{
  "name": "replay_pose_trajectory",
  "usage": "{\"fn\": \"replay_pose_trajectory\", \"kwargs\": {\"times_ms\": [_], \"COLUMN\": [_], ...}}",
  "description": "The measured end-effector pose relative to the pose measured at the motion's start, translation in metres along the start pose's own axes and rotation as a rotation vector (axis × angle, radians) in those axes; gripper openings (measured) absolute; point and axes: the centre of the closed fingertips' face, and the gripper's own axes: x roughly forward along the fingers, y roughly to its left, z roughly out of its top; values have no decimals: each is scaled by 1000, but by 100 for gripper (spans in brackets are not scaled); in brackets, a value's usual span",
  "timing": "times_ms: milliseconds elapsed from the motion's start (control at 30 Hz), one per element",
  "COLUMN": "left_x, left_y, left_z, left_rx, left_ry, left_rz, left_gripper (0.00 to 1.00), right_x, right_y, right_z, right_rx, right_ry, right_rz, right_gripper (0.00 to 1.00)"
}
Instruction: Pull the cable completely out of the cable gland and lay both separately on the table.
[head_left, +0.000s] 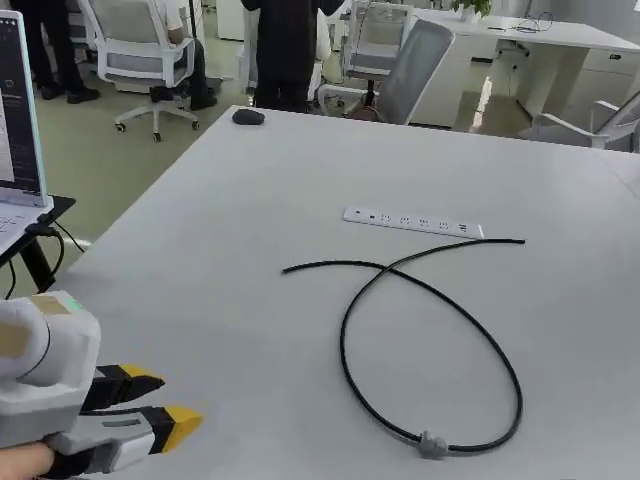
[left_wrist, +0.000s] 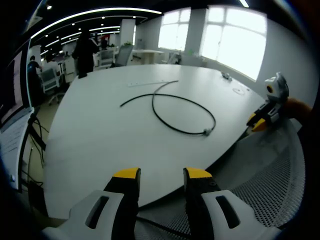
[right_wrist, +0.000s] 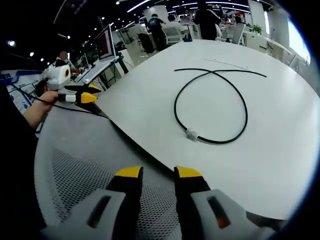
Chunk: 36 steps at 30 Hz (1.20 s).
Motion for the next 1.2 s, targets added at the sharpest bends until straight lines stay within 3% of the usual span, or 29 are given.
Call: {"fn": "replay_pose_trajectory", "kwargs": {"times_ms": [200, 500, 700, 767, 1200], "left_x": [2, 5, 6, 5, 7], "left_y": [1, -1, 2, 10, 10], "left_z": [-2, -9, -12, -11, -15], "left_rx": [5, 24, 36, 60, 53], "left_ry": [7, 47, 64, 58, 78], "left_rz": [-1, 3, 25, 70, 65], "left_gripper": [42, 41, 38, 39, 37], "right_x": [8, 11, 14, 16, 17], "right_y": [3, 2, -4, -7, -9], "right_z": [-5, -7, -10, -11, -13], "right_rx": [-8, -11, -44, -34, -54], "right_ry": [32, 36, 51, 53, 69], "right_rz": [1, -10, -40, -40, -55], "right_gripper": [27, 27, 26, 26, 26]}}
